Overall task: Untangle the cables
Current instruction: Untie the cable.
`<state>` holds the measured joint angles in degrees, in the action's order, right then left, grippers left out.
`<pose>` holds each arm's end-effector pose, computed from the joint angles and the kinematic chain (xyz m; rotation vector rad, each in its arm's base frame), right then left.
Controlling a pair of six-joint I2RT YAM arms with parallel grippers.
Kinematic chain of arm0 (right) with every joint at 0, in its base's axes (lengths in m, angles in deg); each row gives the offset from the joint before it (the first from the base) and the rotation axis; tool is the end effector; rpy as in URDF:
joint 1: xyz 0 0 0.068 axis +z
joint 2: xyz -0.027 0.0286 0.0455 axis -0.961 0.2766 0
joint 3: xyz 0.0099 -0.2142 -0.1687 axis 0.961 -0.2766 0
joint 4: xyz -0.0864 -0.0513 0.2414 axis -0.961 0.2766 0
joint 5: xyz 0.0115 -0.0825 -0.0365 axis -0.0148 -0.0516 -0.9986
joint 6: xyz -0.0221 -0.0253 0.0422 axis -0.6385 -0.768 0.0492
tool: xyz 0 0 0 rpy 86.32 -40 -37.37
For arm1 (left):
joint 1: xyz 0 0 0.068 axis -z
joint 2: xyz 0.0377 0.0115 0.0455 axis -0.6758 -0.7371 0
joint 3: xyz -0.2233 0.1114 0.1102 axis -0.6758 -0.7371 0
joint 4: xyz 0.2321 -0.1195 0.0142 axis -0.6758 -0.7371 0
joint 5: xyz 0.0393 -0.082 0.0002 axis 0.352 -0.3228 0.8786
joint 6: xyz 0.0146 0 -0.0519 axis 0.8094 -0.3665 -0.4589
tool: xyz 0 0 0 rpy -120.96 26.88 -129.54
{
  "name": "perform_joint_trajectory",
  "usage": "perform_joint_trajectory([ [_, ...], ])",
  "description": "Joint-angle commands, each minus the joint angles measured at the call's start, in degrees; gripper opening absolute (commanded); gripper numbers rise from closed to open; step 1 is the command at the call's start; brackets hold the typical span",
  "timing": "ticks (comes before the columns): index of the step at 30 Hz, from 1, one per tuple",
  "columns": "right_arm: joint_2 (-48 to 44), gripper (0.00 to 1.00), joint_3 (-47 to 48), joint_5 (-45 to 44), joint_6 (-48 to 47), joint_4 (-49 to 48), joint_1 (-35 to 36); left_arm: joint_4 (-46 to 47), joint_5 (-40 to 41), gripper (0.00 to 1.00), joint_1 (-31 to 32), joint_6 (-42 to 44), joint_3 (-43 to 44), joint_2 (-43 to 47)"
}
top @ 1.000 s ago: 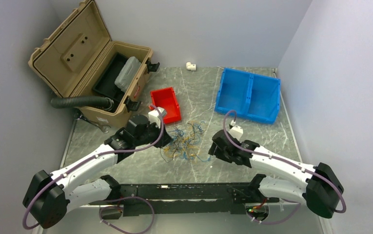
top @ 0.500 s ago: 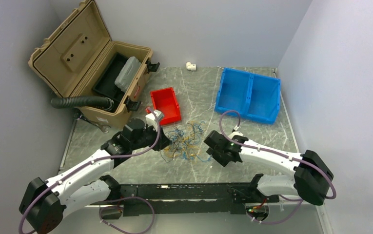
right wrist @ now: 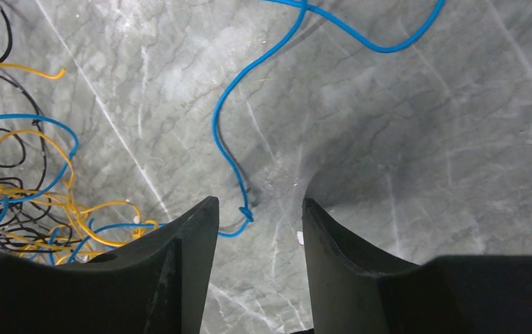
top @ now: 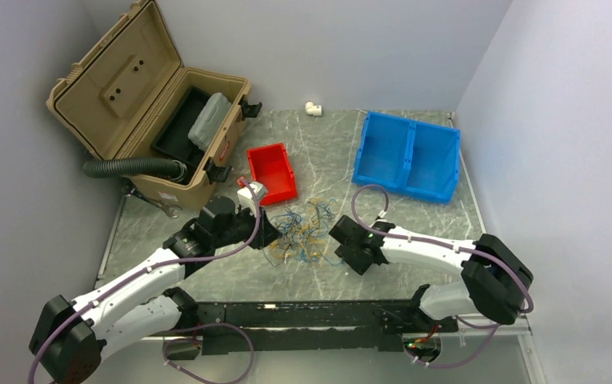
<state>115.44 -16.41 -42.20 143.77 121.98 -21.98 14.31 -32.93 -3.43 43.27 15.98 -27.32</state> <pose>0.1371 0.1569 0.1579 1.0069 2.5709 0.1644 0.1524 -0.1371 0.2393 0.4651 2.0929 -0.9794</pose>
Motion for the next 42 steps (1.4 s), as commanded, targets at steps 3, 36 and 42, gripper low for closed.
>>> perform_joint_trajectory([
  [3,3.3,0.45,0.6,3.4,0.8,-5.7,0.2,2.4,-1.6,0.22,0.4,0.2,0.4,-0.5],
  [36,-28.0,0.00,19.6,-18.0,-29.0,-2.6,0.2,6.0,-8.4,0.46,1.5,3.8,10.1,-5.2],
  [42,-27.2,0.00,26.0,-19.8,-38.6,-6.2,0.2,11.3,-9.6,0.56,2.8,5.4,12.7,-6.3],
])
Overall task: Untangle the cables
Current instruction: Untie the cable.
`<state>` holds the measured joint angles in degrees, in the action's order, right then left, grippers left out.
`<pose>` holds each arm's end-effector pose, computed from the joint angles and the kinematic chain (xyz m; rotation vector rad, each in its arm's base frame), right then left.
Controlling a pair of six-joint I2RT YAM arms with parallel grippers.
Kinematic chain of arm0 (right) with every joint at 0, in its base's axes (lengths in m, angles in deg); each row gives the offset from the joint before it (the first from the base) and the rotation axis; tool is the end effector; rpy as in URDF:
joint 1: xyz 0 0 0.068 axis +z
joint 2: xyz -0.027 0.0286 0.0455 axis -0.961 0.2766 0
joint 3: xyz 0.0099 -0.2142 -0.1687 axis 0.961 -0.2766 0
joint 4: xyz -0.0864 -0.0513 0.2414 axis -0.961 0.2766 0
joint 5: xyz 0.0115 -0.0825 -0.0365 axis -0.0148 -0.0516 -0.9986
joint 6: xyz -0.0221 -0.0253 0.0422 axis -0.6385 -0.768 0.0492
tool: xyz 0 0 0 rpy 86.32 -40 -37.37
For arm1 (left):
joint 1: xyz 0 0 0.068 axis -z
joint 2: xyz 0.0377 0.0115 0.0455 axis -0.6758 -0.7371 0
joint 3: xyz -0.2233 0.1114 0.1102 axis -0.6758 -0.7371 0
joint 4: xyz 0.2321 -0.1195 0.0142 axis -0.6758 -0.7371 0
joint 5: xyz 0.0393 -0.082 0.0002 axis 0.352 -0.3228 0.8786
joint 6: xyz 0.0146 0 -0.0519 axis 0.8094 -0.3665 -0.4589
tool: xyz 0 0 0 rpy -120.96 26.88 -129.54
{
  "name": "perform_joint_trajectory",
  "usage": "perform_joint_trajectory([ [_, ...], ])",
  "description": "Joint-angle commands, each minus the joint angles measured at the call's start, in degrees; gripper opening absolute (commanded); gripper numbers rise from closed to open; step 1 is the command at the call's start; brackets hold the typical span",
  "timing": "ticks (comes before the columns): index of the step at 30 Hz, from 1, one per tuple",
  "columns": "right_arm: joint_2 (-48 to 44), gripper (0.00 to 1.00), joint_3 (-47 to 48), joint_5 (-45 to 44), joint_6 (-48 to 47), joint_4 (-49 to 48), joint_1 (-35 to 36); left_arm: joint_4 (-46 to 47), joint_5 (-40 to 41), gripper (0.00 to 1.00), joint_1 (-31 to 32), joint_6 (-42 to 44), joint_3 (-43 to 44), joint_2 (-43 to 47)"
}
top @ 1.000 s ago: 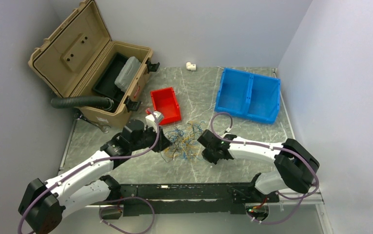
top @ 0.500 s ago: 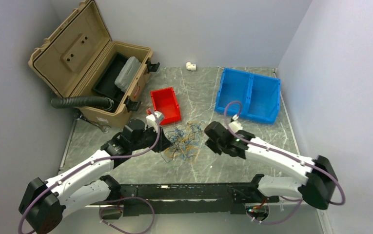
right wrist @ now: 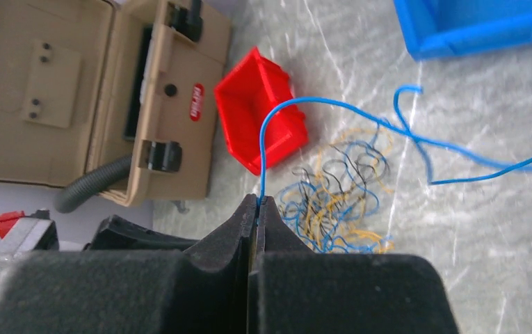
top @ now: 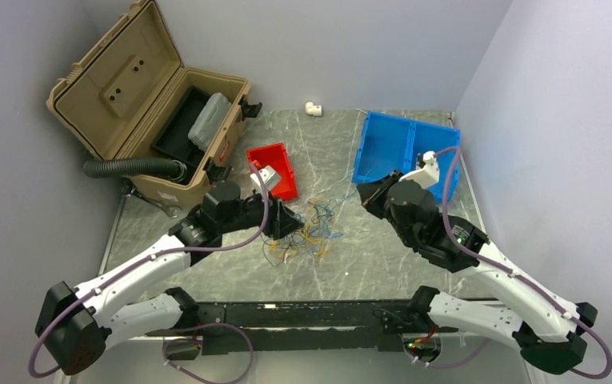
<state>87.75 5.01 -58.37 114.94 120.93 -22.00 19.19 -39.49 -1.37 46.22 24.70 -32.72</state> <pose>0.1182 0.1182 0.3665 0.5835 1.9318 0.7035 0.1647 -0.1626 0.2830 0.6332 1.9077 -1.1135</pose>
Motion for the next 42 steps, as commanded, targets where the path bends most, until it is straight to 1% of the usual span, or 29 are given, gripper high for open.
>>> perform_joint_trajectory([
  [1,1.1,0.00,5.4,-3.5,-11.6,-6.1,0.2,6.9,-3.5,0.56,0.9,2.6,4.8,-1.9],
  [6,4.1,0.00,10.8,-2.4,-14.7,-7.0,0.2,9.0,-4.4,0.57,2.4,2.0,10.1,-7.3],
  [12,3.8,0.00,12.1,-1.4,-15.8,-9.0,0.2,11.1,-3.0,0.58,4.2,1.4,17.0,-16.1],
  [16,3.4,0.00,13.7,-1.7,-15.8,-8.4,0.2,9.3,0.6,0.52,5.2,-1.2,21.7,-23.0],
  [19,2.7,0.00,14.8,-2.7,-15.9,-8.7,0.2,10.2,2.7,0.49,6.1,-3.6,22.6,-27.3],
  [21,2.5,0.00,16.3,-3.5,-16.3,-9.0,0.2,11.8,4.3,0.48,6.9,-5.4,22.0,-30.0],
  [24,2.6,0.00,19.4,-5.1,-17.8,-9.3,0.2,13.3,5.6,0.36,8.0,-9.2,20.8,-34.1],
  [25,2.8,0.00,20.4,-5.7,-18.5,-9.5,0.2,14.2,5.3,0.34,8.5,-10.2,20.2,-35.4],
  [27,3.0,0.00,22.9,-7.5,-20.1,-9.7,0.2,15.3,6.0,0.32,9.8,-11.5,18.0,-36.9],
  [30,2.9,0.00,26.1,-11.2,-24.2,-11.1,0.2,14.3,10.3,0.30,11.5,-13.1,14.6,-37.8],
  [36,1.4,0.00,30.6,-18.7,-33.8,-16.8,0.1,16.4,11.8,0.24,11.8,-15.6,5.7,-36.2],
  [39,0.6,0.00,31.9,-21.7,-38.2,-19.6,0.2,13.5,14.3,0.15,11.9,-15.9,2.3,-33.4],
  [42,-0.1,0.00,31.9,-24.1,-41.2,-21.2,0.2,10.2,17.1,0.04,11.9,-15.6,-0.8,-28.9],
])
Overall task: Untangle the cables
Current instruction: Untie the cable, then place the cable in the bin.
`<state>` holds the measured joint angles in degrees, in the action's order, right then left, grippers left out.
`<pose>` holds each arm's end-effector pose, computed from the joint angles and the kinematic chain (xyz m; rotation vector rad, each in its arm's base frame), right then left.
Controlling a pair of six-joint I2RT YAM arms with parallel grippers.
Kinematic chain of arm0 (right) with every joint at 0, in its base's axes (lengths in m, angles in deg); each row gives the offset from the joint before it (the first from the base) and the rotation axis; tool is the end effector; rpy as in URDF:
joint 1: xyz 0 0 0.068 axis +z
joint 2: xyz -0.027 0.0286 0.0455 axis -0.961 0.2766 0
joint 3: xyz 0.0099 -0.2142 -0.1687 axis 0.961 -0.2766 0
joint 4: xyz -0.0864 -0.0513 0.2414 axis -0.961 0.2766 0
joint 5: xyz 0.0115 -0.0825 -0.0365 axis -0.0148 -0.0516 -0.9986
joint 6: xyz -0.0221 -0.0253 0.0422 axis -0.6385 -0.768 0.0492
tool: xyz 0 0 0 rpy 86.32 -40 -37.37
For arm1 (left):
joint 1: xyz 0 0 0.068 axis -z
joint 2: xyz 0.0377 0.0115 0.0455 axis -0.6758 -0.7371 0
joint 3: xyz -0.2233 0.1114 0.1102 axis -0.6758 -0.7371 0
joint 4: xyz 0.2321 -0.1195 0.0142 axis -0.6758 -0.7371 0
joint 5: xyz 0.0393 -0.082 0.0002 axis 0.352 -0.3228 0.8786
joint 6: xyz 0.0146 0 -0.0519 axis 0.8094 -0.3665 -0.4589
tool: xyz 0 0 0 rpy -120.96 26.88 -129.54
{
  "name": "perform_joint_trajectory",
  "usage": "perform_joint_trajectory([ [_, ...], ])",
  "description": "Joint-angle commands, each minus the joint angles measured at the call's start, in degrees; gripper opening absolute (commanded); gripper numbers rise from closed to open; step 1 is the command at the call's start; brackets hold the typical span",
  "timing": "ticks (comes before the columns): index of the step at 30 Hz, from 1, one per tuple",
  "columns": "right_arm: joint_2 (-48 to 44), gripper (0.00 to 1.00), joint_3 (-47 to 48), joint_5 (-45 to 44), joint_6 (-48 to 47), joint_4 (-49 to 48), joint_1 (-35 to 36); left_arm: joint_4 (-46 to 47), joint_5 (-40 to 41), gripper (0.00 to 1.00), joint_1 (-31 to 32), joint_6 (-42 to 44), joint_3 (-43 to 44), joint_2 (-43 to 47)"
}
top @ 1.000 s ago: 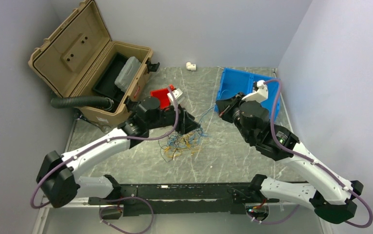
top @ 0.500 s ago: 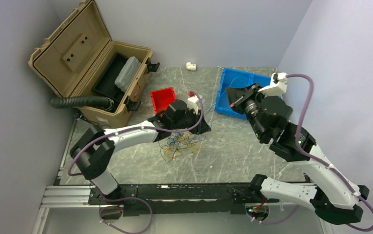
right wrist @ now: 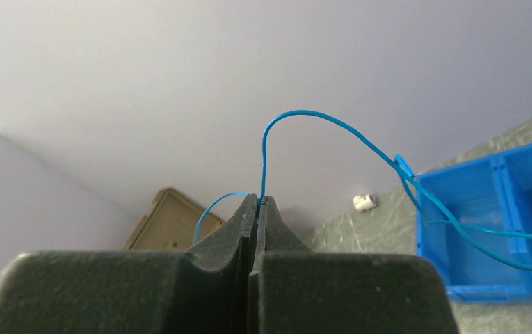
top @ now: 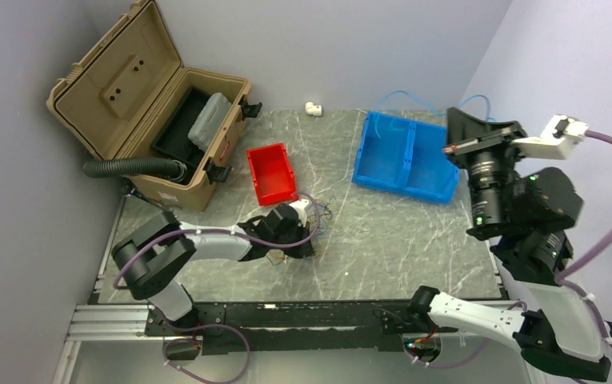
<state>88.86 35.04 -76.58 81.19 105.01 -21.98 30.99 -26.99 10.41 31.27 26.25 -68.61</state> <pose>0.0776 0.0531 0.5445 0.5620 1.2932 0.6144 0.1842 -0.2549 0.1479 0.4579 2.4301 -0.9813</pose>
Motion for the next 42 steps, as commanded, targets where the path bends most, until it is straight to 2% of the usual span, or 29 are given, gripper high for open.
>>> perform_joint_trajectory([
  [1,-1.4,0.00,1.7,-6.3,-7.9,-5.5,0.2,-3.2,5.7,0.00,0.2,-0.5,-3.2,8.7],
  [5,-2.5,0.00,-0.4,-7.2,-7.7,-5.0,0.2,-10.2,10.5,0.00,0.2,0.8,-5.5,16.7],
  [12,-2.8,0.00,-7.4,-9.1,-2.8,-1.5,0.2,-18.5,10.7,0.05,0.2,4.3,-5.0,28.9],
  [18,0.0,0.00,-13.7,-11.9,-2.9,-1.2,0.1,-23.4,13.0,0.11,0.2,6.1,-2.1,34.8],
  [22,4.3,0.00,-14.0,-13.0,-2.1,2.4,-1.3,-25.5,13.4,0.13,0.2,6.6,-1.4,37.1],
  [25,7.6,0.00,-13.4,-10.2,0.2,5.9,-5.1,-26.1,13.5,0.13,0.2,6.6,-1.4,38.5],
  [30,10.4,0.00,-12.2,0.9,3.6,10.2,-17.6,-27.3,13.7,0.16,0.2,7.3,-1.2,40.7],
  [42,14.0,0.00,-9.1,4.8,0.5,11.8,-34.1,-29.4,14.9,0.20,0.2,9.0,-0.3,43.7],
])
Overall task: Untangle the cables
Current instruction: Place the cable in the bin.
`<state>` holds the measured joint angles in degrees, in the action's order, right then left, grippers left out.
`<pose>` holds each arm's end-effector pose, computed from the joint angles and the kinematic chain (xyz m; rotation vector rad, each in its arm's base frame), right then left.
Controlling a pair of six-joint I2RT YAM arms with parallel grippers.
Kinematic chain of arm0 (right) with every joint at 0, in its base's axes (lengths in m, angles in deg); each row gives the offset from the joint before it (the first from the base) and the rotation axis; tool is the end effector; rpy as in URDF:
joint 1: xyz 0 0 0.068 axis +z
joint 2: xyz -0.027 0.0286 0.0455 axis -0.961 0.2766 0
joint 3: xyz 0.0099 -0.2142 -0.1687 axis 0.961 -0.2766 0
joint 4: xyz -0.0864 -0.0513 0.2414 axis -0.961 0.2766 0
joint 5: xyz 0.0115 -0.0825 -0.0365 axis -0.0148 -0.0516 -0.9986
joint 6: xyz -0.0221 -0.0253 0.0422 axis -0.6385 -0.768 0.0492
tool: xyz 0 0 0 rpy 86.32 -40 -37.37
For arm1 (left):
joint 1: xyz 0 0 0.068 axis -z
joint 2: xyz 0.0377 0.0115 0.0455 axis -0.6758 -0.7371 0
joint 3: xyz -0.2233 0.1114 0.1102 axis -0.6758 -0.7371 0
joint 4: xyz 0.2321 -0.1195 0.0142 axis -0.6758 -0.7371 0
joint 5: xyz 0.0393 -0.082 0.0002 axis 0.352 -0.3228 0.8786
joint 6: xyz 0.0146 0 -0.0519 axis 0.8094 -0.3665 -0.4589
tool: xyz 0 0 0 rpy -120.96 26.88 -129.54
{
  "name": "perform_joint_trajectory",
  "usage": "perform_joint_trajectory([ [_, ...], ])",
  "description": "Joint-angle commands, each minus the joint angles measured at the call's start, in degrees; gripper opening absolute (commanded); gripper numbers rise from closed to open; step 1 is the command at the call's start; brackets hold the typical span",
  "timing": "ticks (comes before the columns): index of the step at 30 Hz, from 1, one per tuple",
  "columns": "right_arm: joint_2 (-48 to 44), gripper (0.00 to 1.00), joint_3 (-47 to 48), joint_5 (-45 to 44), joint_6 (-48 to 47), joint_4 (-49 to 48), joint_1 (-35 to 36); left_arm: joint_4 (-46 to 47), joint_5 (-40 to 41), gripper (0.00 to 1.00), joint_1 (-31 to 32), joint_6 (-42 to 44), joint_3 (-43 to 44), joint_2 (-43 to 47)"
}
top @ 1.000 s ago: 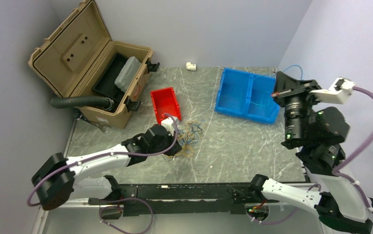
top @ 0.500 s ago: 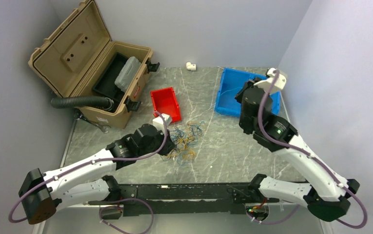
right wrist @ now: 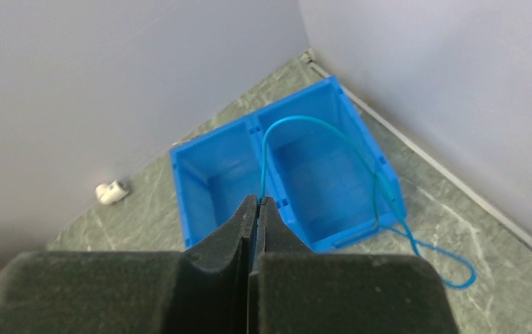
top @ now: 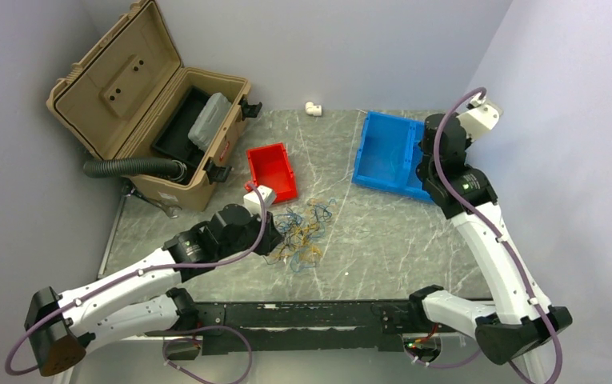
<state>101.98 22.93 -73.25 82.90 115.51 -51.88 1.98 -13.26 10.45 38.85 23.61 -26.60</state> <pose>0.2074 0.0548 0.4355 0.7061 1.6237 -0.1363 0.1234 -0.1606 0.2665 0.4222 2.1508 -0.7981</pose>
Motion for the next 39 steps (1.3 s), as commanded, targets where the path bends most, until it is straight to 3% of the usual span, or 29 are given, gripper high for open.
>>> perform_joint_trajectory([
  [1,1.0,0.00,3.1,1.6,-1.5,1.2,-5.6,-0.4,1.4,0.20,0.1,1.6,2.2,1.9],
  [13,9.9,0.00,7.8,-0.3,-1.0,4.8,-20.6,-0.2,2.0,0.27,0.1,2.1,0.7,5.2],
  [18,15.2,0.00,9.1,-1.9,-0.8,4.5,-21.8,0.6,1.0,0.27,0.1,1.9,0.2,5.1],
  [24,20.9,0.00,9.5,2.8,0.1,0.1,-24.4,2.6,-0.8,0.27,0.1,1.6,-0.1,4.2],
  [31,30.9,0.00,15.3,4.6,3.2,2.2,-24.4,3.7,-1.8,0.27,0.1,1.6,0.7,2.3],
  [39,37.7,0.00,15.5,10.7,6.3,2.9,-25.7,3.5,-1.8,0.27,0.0,2.0,1.7,1.5],
])
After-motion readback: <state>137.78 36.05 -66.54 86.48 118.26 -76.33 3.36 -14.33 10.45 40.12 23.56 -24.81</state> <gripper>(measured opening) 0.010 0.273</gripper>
